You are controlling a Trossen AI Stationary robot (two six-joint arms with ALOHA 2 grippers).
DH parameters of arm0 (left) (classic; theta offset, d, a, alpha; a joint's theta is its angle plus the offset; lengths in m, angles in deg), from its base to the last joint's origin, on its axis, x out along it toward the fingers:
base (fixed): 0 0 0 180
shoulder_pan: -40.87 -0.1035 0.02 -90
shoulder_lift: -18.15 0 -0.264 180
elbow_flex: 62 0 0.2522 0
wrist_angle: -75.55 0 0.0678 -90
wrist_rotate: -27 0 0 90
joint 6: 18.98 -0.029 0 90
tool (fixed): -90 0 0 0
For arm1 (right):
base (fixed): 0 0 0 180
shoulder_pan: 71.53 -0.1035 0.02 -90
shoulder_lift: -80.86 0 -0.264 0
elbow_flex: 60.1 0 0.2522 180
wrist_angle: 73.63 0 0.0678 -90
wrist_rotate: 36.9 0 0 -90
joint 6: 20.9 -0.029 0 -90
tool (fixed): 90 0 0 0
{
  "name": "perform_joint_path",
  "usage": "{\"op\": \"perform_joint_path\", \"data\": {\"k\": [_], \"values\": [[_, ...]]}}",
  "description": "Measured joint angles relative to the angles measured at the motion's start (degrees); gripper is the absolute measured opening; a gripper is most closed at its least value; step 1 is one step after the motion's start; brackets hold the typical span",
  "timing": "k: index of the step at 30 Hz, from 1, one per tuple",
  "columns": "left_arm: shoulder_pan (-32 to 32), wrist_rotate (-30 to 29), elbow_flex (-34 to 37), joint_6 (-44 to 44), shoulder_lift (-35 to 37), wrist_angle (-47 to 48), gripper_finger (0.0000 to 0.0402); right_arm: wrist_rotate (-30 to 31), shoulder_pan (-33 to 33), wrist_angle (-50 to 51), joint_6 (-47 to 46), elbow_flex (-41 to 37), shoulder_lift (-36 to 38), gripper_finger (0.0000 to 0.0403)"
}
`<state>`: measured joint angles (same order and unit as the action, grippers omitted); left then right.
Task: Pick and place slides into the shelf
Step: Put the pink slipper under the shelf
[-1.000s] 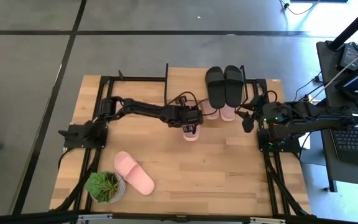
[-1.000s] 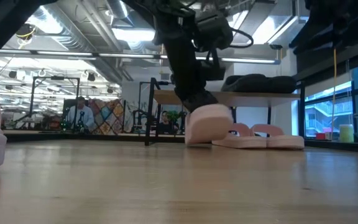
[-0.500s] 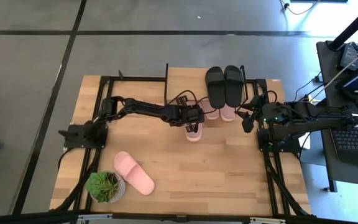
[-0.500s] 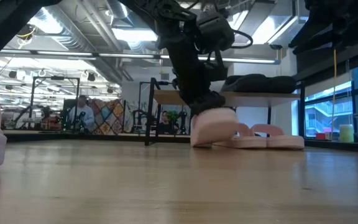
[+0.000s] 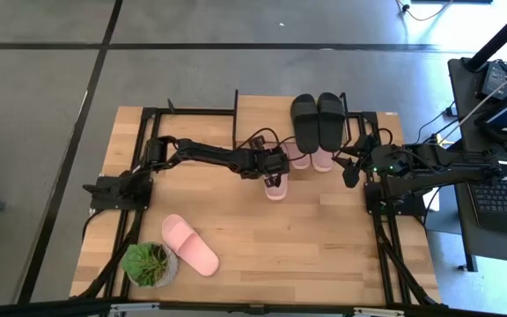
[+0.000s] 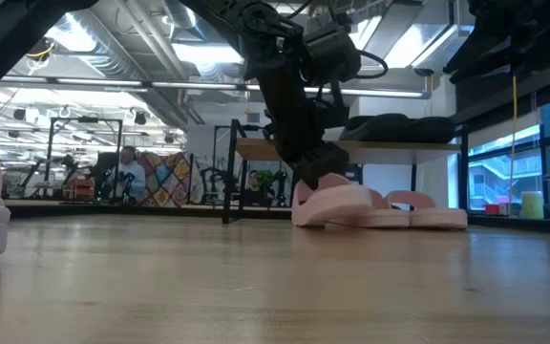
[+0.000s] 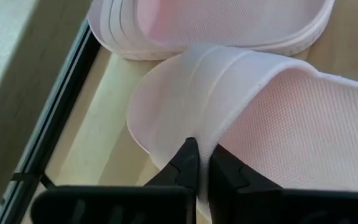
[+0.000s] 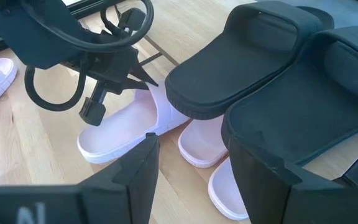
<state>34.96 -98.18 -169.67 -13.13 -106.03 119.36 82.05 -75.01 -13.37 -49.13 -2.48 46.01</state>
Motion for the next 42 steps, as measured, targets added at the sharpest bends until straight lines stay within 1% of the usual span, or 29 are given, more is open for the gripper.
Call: {"op": "perform_joint_path", "data": {"k": [6, 9, 12, 18, 21, 27, 30, 33, 35, 40, 42], "values": [[0.4, 0.6, 0.0, -0.4, -0.1, -0.7, 0.0039, 0.0, 0.0, 0.0, 0.1, 0.0, 0.0, 0.0195], [0.6, 1.2, 0.0, -2.0, -0.1, -0.7, 0.0052, 0.0, 0.0, 0.0, 0.2, 0.0, 0.0, 0.0195], [0.7, 2.1, 0.1, -1.4, -0.1, -1.0, 0.0068, 0.0, 0.0, 0.0, 0.2, 0.0, 0.0, 0.0195], [0.4, 3.2, 0.1, 0.2, -0.1, -1.2, 0.0123, 0.0, 0.0, 0.0, 0.2, 0.0, 0.0, 0.0195], [0.4, 3.3, 0.1, 0.3, 0.0, -1.2, 0.0145, 0.0, 0.0, 0.0, 0.2, 0.0, 0.0, 0.0195], [0.7, 3.3, 0.1, 0.3, 0.4, -1.6, 0.0156, 0.0, 0.0, 0.1, 1.3, 0.0, 0.0, 0.0195], [1.0, 4.0, 0.1, 3.0, 0.4, -1.7, 0.0156, 0.0, 0.0, 0.1, 1.6, 0.0, 0.0, 0.0195], [1.5, 8.7, 0.2, 5.9, 1.5, -0.8, 0.0156, -0.5, 0.0, 0.1, 1.6, 0.0, 0.0, 0.0195], [2.0, 13.0, 0.1, 6.9, 3.1, -1.4, 0.0157, -1.2, 0.0, 0.1, 1.7, 0.1, 0.0, 0.0195], [3.3, 24.9, 0.1, 7.8, 8.6, 0.7, 0.0157, -2.0, -0.1, -0.1, 1.7, 0.1, 0.0, 0.0195], [3.9, 27.3, 0.1, 7.6, 11.5, 1.8, 0.0157, -2.1, -0.1, -0.7, 1.7, 0.1, -0.1, 0.0195]]}}
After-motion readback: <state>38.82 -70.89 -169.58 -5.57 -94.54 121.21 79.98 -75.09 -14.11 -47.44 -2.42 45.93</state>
